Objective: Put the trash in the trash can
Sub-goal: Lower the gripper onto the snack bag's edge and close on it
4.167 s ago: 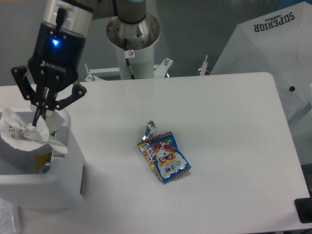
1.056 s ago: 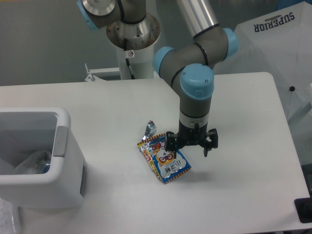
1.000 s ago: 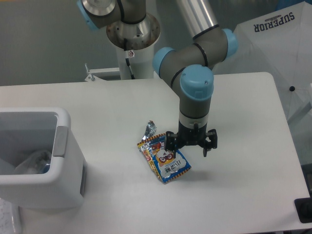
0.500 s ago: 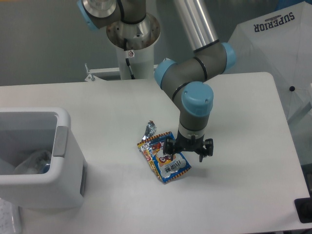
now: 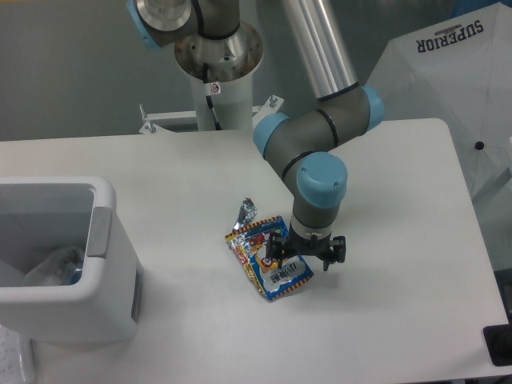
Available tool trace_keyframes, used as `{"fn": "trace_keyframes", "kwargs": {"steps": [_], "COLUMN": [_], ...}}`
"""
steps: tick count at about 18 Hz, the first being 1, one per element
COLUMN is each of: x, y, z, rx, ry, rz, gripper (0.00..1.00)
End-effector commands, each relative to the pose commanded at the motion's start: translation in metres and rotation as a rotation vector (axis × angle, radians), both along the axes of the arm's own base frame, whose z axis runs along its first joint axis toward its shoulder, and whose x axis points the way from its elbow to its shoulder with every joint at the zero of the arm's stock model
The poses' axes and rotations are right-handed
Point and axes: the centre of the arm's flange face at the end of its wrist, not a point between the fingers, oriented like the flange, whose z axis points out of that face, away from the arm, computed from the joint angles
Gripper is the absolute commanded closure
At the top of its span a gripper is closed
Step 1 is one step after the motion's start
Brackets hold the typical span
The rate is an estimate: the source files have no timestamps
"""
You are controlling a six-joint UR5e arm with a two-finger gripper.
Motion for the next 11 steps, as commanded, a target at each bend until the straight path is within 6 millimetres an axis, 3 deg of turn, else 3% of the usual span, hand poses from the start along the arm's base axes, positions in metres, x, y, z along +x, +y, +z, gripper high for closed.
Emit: {"fn": "trace_keyframes", "kwargs": {"steps": [7, 11], "x": [0.009, 0.01], "y": [0.0054, 0.0054], "z": [-0.0012, -0.0018], "rx": [0.0, -0.003], "ry": [-0.002, -0.002], "rz": [-0.012, -0.012], "gripper": [0.04, 0.14]}}
